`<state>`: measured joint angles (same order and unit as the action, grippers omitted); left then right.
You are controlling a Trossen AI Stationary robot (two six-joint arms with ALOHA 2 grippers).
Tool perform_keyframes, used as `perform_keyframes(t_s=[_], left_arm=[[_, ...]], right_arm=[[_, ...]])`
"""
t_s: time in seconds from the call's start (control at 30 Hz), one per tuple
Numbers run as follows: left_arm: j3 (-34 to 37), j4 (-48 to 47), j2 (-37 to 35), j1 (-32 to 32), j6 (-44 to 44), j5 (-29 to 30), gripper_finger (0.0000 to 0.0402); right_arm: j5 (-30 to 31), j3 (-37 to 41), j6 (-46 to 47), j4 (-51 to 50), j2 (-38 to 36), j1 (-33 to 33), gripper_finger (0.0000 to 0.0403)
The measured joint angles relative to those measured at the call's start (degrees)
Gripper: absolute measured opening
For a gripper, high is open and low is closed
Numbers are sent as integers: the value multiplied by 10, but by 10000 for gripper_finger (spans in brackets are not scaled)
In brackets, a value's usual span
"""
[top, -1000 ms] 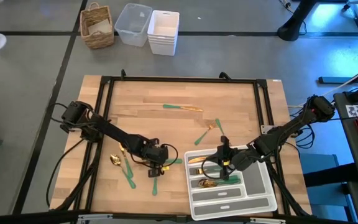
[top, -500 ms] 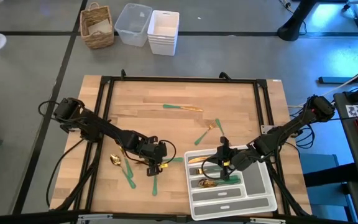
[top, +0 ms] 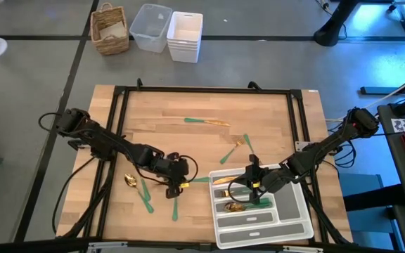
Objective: Sort silverware
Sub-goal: Put the bottom right green table knife into the silverware tray
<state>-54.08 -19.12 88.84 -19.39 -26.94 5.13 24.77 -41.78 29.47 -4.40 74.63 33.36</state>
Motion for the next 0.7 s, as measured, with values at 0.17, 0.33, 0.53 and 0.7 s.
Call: perform_keyframes(t_s=[0.17,0.33,0.53,0.7], left_arm=[[0,57,1,8,18,0,30],[0,134,2,35,22,2,26],[0,218,20,68,31,0,29],[-6,306,66,86,30,-24,25]], right_arm=[[0,0,0,0,0,0,5],[0,-5,-4,-2,-1,0,5],[0,-21,-50,-4,-27,0,5],[4,-23,-103,-21,-77,0,5]])
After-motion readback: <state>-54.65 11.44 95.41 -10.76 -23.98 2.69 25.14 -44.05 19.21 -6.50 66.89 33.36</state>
